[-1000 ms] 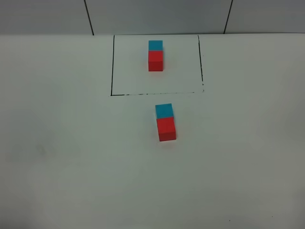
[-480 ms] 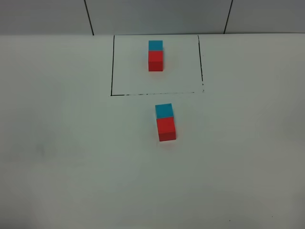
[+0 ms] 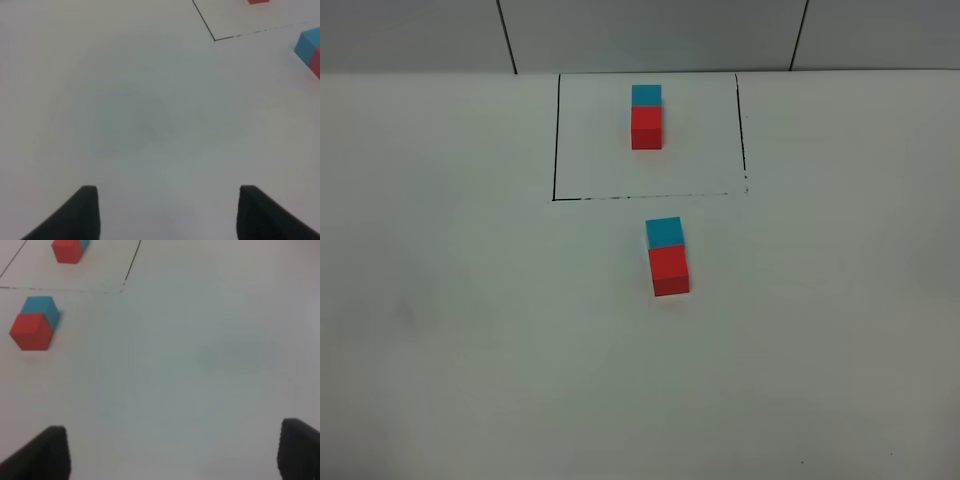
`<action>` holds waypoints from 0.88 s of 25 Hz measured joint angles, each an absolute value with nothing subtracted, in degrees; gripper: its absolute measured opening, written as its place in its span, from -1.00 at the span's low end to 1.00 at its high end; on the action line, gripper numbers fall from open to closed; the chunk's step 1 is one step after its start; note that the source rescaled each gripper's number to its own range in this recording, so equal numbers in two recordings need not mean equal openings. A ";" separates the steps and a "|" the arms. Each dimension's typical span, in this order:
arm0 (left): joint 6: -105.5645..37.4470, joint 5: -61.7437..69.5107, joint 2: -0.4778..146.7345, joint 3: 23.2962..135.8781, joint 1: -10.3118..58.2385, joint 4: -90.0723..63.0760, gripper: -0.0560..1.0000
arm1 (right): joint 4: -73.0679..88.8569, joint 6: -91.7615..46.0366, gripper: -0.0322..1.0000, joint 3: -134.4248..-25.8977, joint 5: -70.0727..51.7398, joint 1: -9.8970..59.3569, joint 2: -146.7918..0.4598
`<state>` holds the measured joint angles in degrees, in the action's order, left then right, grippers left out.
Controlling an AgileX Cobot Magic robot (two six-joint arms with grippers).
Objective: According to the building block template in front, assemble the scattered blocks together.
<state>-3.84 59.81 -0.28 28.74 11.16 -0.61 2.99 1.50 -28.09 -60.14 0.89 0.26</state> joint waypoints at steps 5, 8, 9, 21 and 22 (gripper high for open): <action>-3.84 59.81 -0.28 28.74 11.16 -0.61 -0.32 | 2.99 1.50 0.39 -28.09 -60.14 0.89 0.26; -3.84 59.81 -0.28 28.74 11.16 -0.61 -0.32 | 2.99 1.50 0.39 -28.09 -60.14 0.89 0.26; -3.84 59.81 -0.28 28.74 11.16 -0.61 -0.32 | 2.99 1.50 0.39 -28.09 -60.19 0.89 0.26; -3.84 59.81 -0.28 28.74 11.16 -0.61 -0.32 | 2.99 1.50 0.39 -28.09 -60.19 2.44 0.26; -3.84 59.81 -0.28 28.74 11.16 -0.61 -0.32 | 2.99 1.50 0.39 -28.09 -60.19 3.09 0.26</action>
